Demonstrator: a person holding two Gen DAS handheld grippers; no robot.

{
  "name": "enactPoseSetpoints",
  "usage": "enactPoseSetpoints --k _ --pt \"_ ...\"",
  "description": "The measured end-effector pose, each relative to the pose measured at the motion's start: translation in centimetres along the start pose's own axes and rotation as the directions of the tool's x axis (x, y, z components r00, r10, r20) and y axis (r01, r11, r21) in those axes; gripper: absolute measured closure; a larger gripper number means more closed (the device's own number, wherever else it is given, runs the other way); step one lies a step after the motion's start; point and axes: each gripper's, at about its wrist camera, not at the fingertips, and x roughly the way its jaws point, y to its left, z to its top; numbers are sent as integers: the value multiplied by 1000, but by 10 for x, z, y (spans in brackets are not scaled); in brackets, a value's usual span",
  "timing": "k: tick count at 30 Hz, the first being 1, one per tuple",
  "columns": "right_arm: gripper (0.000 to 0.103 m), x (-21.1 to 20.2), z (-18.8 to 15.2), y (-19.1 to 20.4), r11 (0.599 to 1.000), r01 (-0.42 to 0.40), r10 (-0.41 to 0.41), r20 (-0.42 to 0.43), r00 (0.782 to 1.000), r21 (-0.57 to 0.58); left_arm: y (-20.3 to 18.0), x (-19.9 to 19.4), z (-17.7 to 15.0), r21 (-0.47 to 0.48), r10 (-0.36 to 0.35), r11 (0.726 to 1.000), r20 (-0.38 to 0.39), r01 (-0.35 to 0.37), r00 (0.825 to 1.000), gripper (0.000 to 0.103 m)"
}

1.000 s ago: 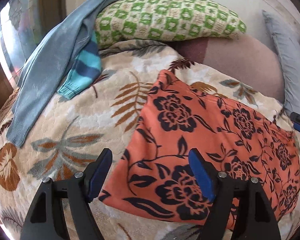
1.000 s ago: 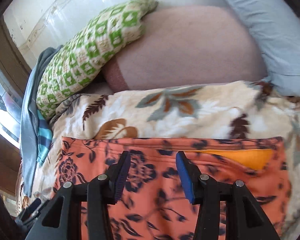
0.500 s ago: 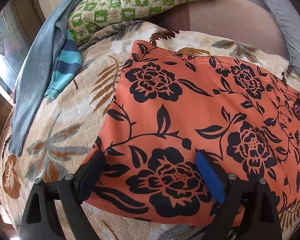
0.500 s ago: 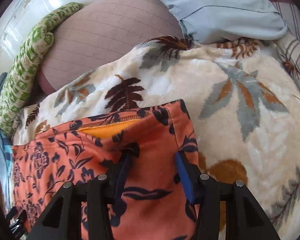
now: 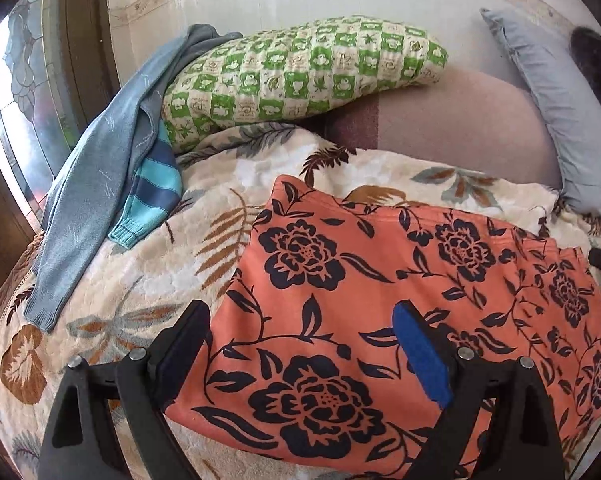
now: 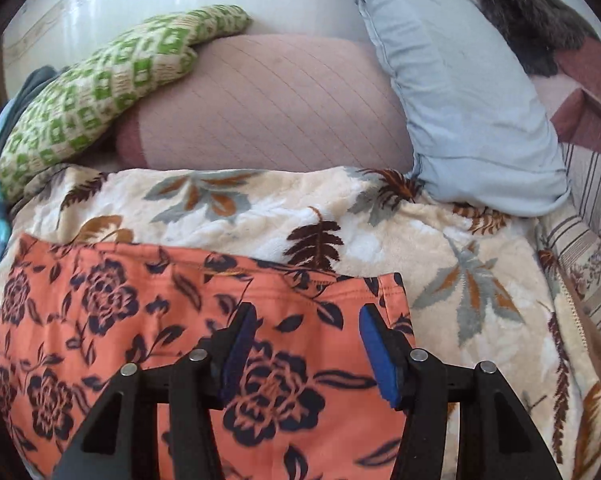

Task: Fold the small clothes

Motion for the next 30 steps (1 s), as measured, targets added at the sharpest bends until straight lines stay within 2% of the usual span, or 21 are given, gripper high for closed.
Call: enactPoseSetpoints --k 6,11,13,19,25,30 --pt "45 -82 -36 33 994 28 -19 84 996 -105 -10 -21 -5 -12 -12 1000 30 13 999 10" --pt "45 -120 -53 45 996 30 -20 109 994 -87 -12 -34 -12 -17 -4 1000 45 5 999 10" --pt "45 -129 -55 53 991 67 -52 130 990 -113 -13 -37 -15 -19 -2 1000 46 3 999 10" --pt "45 -141 -59 59 982 131 -105 179 978 -140 -16 -42 -18 -9 12 1000 75 -12 997 10" --pt "45 -144 -58 63 974 158 -123 208 970 -160 -22 -35 -16 -8 24 1000 76 -23 997 10" --pt "45 -141 -53 66 974 147 -108 216 970 -170 -26 -26 -13 10 37 999 73 -38 997 10"
